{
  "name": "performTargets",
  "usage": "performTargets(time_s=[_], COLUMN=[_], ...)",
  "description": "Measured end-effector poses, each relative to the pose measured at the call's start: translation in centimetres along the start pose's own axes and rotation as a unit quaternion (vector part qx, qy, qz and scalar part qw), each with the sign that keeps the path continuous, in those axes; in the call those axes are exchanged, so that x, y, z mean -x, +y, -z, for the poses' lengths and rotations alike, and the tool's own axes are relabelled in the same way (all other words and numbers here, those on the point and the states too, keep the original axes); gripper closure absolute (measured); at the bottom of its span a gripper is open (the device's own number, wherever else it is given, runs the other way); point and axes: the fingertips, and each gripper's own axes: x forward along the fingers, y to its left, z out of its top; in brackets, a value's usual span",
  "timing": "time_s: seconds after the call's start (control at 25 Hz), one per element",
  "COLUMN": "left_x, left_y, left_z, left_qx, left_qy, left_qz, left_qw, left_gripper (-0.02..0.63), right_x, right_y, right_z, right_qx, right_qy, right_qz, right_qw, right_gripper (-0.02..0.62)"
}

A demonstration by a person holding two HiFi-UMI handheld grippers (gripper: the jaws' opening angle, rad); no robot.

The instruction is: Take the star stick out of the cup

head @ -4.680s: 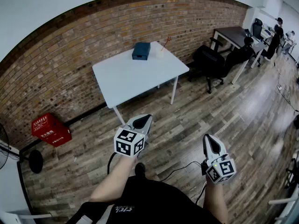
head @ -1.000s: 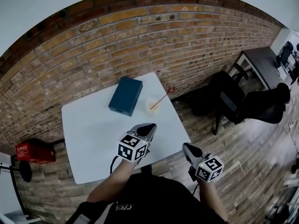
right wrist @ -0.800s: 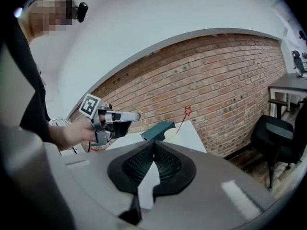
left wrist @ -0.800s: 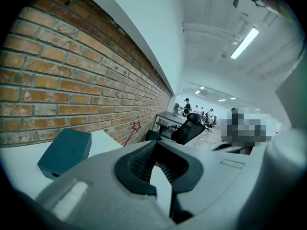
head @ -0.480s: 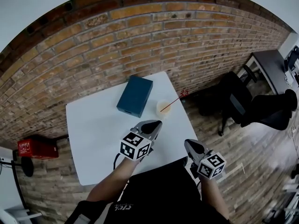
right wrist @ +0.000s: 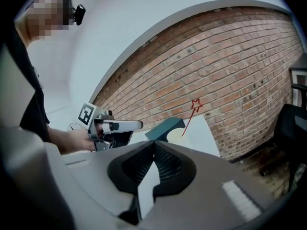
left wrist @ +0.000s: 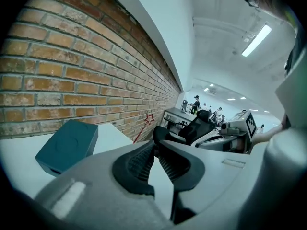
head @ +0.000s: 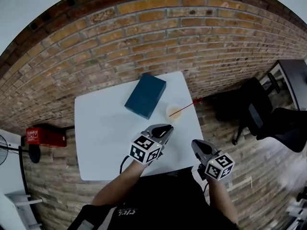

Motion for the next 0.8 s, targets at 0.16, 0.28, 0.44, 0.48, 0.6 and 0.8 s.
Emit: performTargets(time_s=[0.16,0.28,0.44,0.48,0.6,0.8], left_x=[-1.6,-2.5,-3.6,-3.8,-4.6,-5.9], left_y=[1.2,1.7,2.0,2.2,3.0,4.1], left_z=[0.7,1.7,3.1,3.5,4.9,7.0], left_qx=[0.012,0.030,0.050,0.054,0.068,0.079], left_qy=[0.011,0.017,0.024,0.026,0.036,0.059], left_qz=[-0.026,-0.042,-0.052,-0.054,-0.059,-0.058], left_qw=[0.9995,0.9985,0.9971,0.9968,0.9953,0.9934], left_gripper=[0.555,0.541,0.528,0.525,0.510,0.483], right_x=[-1.4,-2.0,-2.3,-2.3,-2.0,-1.4], right_y=[-1.0,-1.4,-1.7,-1.8,-2.2,-2.6], right_z=[-0.5,-0.4,0.1,0.2,0.6,1.0], right_qx=[0.008,0.011,0.012,0.011,0.008,0.004], right_qy=[0.018,0.032,0.050,0.054,0.061,0.070], right_qz=[-0.023,-0.038,-0.046,-0.046,-0.043,-0.030], right_qw=[1.000,0.999,0.998,0.997,0.997,0.997], right_gripper=[0.594,0.594,0.595,0.594,0.594,0.594])
